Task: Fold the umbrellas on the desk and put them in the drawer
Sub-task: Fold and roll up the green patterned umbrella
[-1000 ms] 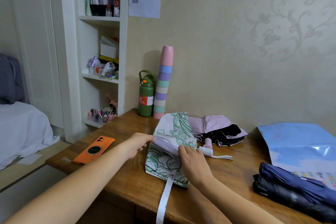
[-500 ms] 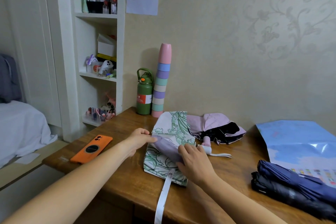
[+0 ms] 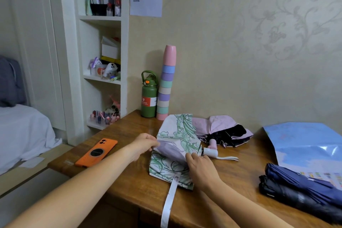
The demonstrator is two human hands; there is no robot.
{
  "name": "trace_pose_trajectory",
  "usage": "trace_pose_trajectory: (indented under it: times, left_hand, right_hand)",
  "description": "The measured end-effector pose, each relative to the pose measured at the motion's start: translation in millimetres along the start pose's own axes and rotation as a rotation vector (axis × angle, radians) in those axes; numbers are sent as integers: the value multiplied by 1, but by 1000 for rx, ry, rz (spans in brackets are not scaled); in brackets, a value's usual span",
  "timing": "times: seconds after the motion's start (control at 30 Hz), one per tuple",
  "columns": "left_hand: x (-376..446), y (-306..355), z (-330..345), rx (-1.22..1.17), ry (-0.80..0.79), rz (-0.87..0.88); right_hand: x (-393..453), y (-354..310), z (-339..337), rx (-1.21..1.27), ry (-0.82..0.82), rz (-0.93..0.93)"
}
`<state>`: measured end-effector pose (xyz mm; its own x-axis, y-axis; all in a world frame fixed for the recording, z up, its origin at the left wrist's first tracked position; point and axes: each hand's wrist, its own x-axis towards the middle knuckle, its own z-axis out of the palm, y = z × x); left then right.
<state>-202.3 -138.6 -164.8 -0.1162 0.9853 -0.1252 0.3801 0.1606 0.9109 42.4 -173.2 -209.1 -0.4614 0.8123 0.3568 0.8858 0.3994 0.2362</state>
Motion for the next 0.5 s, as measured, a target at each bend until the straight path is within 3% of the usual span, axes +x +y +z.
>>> trace_pose_trajectory:
  times: [0.13,0.23,0.33,0.5]
  left_hand:
    - [-2,1,-1,140,-16,-72]
    - [-5,6,1,118,-50,-116]
    - [0,7,6,160,13,-152]
    - [9,-2,13,246,75,-225]
  right_hand:
    - [3,7,-2,-3,51,-84]
    - [2,12,-7,12,105,-185]
    - [0,16,-12,12,119,-273]
    - [-5,19,-8,87,60,-150]
